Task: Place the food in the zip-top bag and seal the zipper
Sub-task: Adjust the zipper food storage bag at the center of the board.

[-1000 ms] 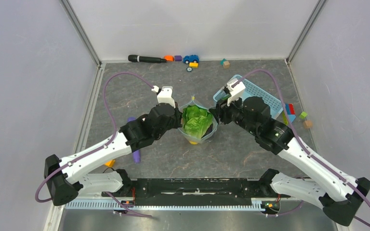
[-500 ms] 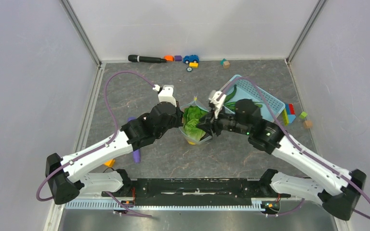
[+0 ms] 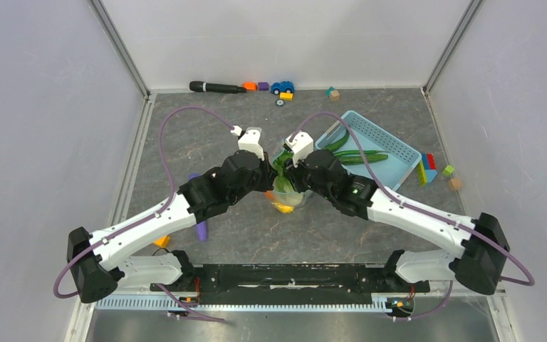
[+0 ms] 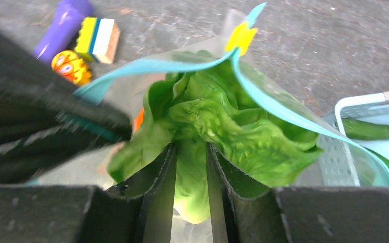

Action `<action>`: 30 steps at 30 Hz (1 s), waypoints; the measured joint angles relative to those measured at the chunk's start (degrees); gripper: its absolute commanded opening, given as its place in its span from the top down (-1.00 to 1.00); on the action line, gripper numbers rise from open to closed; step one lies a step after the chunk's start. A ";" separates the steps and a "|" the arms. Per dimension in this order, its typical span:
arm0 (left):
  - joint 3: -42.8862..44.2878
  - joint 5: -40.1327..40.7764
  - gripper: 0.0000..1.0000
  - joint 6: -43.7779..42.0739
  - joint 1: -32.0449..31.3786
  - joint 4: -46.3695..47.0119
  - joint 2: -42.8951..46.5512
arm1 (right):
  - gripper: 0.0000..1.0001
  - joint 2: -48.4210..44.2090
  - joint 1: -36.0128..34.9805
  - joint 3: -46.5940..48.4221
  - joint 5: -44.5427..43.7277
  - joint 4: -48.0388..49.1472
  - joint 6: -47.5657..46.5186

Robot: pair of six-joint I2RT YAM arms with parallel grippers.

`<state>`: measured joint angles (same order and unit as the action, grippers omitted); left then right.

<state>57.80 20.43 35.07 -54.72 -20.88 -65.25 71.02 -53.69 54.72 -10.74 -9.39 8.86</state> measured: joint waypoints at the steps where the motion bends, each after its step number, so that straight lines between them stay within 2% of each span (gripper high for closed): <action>1: 0.00 -0.33 0.96 0.00 0.00 0.00 0.02 | 0.32 1.11 -0.31 0.24 -1.92 0.61 0.68; 8: -0.11 -1.53 0.96 0.00 0.02 -0.07 0.42 | 0.34 10.10 -2.16 2.49 -11.87 2.97 6.19; 17: -1.57 -1.11 0.96 0.02 0.02 -0.09 2.62 | 0.27 11.41 -2.62 2.43 -16.39 4.02 10.54; 21: -2.32 -0.52 0.96 0.07 0.02 -0.11 3.72 | -0.04 9.07 -2.62 2.27 -13.97 3.37 8.37; 28: -3.04 3.39 0.96 1.64 0.00 -0.28 5.55 | -0.88 -2.16 -2.56 1.77 -2.23 1.99 0.85; 30: -3.17 4.13 0.96 2.01 0.00 -0.33 5.66 | -0.96 -5.46 -2.56 1.75 -0.07 2.03 -0.59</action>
<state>54.63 24.56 37.08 -54.72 -21.21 -59.59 65.56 -56.25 56.47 -10.81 -7.35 8.27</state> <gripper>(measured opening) 0.034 0.907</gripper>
